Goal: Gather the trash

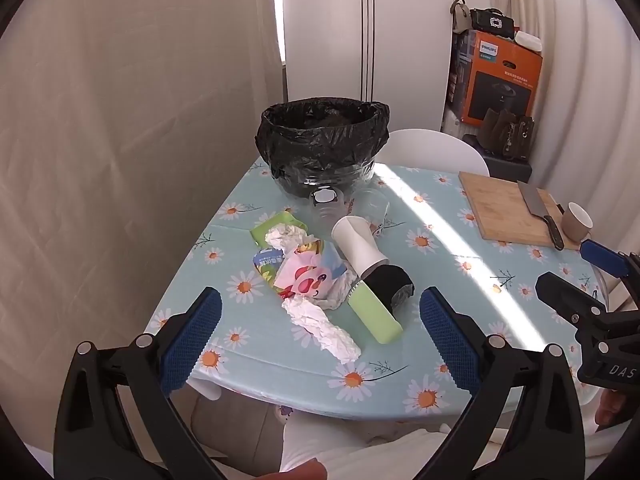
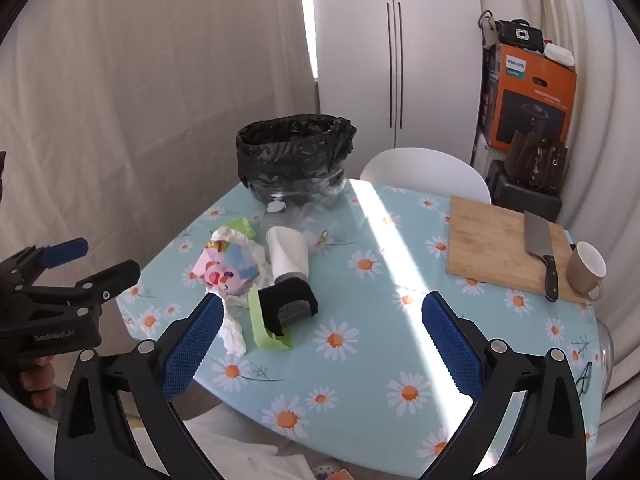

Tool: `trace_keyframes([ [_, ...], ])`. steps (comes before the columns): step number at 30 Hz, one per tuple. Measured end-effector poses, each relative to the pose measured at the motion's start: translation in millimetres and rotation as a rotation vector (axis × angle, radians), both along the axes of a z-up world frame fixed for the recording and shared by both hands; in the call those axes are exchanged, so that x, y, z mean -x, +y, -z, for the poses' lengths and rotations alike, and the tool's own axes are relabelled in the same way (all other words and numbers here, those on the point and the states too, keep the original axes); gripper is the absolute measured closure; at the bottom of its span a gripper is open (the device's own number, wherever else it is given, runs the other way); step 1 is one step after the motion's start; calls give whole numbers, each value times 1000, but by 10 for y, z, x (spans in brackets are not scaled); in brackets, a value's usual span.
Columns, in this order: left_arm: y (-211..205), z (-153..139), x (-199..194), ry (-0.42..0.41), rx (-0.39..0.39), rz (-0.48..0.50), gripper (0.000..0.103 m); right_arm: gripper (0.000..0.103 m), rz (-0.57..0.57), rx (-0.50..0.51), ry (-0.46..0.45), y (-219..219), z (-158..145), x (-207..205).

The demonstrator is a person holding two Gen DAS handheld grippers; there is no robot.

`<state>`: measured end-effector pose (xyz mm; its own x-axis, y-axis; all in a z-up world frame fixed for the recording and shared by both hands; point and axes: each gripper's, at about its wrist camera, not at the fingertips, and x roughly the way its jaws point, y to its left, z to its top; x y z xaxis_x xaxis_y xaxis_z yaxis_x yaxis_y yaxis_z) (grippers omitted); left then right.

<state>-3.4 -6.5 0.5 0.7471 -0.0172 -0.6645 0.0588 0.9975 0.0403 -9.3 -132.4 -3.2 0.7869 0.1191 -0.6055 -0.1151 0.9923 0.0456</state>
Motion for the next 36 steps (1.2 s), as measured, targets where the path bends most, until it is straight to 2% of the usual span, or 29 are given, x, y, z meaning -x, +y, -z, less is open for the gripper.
trace_keyframes([
  [36, 125, 28, 134, -5, 11, 2, 6, 8, 7, 20, -12, 155, 4, 67],
])
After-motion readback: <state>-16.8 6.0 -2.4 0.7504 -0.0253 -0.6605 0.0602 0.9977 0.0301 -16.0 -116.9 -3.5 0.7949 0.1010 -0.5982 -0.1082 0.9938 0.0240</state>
